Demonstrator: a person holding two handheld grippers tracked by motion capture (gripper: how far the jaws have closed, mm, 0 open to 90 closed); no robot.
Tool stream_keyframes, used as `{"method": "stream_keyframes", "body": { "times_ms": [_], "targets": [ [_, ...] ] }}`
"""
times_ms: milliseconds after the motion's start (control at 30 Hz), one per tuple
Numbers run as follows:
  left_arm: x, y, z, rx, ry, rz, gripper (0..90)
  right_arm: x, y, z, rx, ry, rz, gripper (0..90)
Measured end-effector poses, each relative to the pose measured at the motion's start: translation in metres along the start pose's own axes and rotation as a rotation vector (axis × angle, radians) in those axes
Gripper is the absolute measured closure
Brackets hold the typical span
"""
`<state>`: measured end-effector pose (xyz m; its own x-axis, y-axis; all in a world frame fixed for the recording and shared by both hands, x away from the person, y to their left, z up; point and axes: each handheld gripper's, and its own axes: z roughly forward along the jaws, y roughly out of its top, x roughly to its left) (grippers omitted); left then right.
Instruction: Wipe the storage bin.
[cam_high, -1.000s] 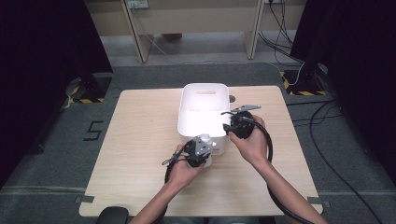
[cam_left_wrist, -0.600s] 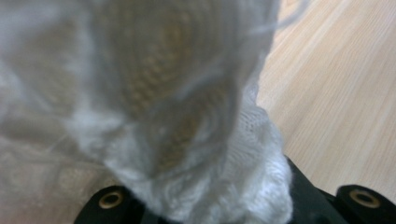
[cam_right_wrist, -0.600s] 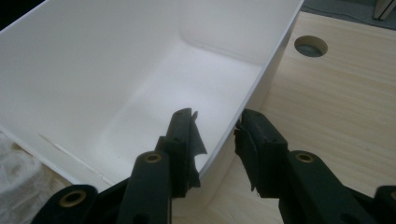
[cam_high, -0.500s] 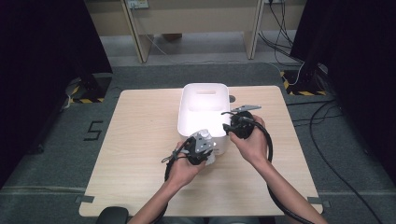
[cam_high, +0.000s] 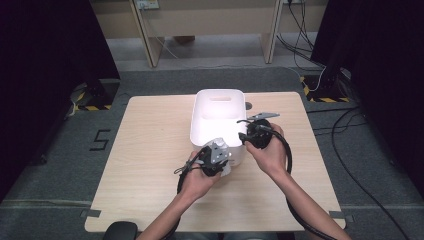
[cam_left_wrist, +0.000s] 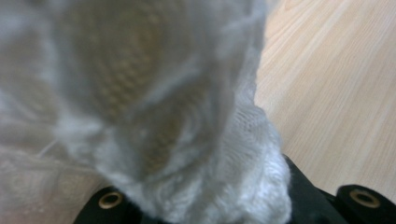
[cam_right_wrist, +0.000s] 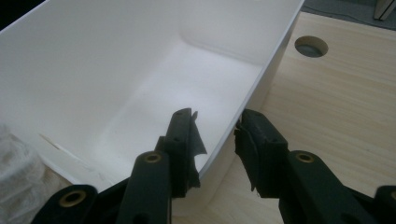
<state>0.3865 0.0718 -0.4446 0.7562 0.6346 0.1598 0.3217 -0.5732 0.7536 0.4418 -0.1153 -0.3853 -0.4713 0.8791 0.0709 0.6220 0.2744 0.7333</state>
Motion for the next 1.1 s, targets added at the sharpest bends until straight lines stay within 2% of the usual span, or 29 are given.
{"method": "stream_keyframes", "body": {
  "times_ms": [100, 333, 1100],
  "targets": [
    [0.000, -0.001, 0.002, -0.002, 0.000, -0.006, 81.5, 0.000, 0.000, 0.000, -0.001, 0.000, 0.000, 65.5],
    [-0.003, -0.005, 0.008, 0.019, 0.000, 0.007, 81.5, 0.000, 0.000, 0.000, -0.001, 0.000, 0.000, 65.5],
    [-0.004, -0.019, 0.029, 0.065, -0.023, -0.012, 81.5, 0.001, -0.001, 0.000, -0.007, -0.002, 0.004, 65.2]
  ]
}}
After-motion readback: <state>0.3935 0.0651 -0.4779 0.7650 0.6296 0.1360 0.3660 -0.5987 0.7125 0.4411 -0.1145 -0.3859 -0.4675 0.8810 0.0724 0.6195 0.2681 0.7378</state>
